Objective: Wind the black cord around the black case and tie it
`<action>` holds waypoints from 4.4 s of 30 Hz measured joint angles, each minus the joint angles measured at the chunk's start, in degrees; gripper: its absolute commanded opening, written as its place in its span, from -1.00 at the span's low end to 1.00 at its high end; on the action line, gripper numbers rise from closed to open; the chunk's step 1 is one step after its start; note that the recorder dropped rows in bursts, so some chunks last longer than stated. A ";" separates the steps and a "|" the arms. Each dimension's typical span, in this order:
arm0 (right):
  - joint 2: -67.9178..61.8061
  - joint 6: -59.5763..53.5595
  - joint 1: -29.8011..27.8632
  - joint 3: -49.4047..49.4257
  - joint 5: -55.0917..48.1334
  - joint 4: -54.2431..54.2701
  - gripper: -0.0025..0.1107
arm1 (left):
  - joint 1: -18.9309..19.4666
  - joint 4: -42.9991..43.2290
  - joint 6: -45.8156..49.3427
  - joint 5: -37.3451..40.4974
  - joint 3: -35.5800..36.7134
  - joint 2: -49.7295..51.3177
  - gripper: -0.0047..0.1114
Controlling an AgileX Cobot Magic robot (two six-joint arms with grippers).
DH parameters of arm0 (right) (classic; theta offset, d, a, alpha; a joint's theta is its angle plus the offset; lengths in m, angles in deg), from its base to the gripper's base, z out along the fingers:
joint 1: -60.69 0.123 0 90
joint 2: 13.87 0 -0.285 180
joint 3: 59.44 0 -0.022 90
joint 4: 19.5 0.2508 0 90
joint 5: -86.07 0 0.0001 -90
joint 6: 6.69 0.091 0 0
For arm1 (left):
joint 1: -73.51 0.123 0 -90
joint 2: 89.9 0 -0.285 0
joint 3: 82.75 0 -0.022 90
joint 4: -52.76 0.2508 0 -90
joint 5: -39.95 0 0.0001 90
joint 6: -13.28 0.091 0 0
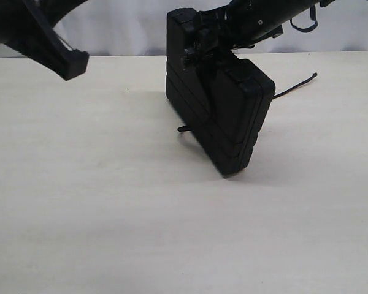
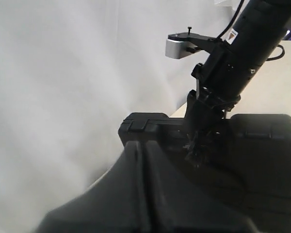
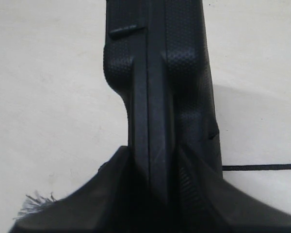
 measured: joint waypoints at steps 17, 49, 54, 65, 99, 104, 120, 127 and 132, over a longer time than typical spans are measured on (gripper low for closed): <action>0.00 0.09 0.00 0.00 0.00 0.00 -0.48 | 0.00 -0.22 0.00 10.89 0.00 -17.16 -0.92; 0.23 31.39 15.03 0.09 6.39 -30.55 -0.88 | 0.00 -2.77 0.00 14.32 0.00 -22.13 -0.92; -3.15 37.01 21.04 0.09 9.97 -30.97 -0.88 | 0.00 -2.77 0.00 15.62 0.00 -22.54 -0.92; -13.31 39.44 24.81 0.57 13.68 -25.82 -0.88 | 0.00 -2.89 0.00 16.58 0.00 -22.54 -0.92; -11.86 16.50 25.36 -13.07 -24.87 -40.31 0.05 | 0.00 -2.97 0.00 17.67 0.00 -22.54 -0.92; -11.86 10.68 25.36 -13.07 -25.08 -33.53 0.05 | 0.00 -2.97 0.00 18.42 0.00 -22.54 -0.92; -12.07 5.05 31.29 -3.55 -23.93 -49.36 -0.06 | 0.00 -2.97 0.00 18.69 0.00 -22.54 -0.92; -12.07 7.41 32.05 -1.75 -19.32 -54.84 -0.88 | 0.00 -2.85 0.00 18.69 0.00 -22.54 -0.92; -11.59 12.98 35.56 -1.64 -18.94 -67.19 -0.89 | 0.00 -2.85 0.00 18.69 0.00 -22.54 -0.92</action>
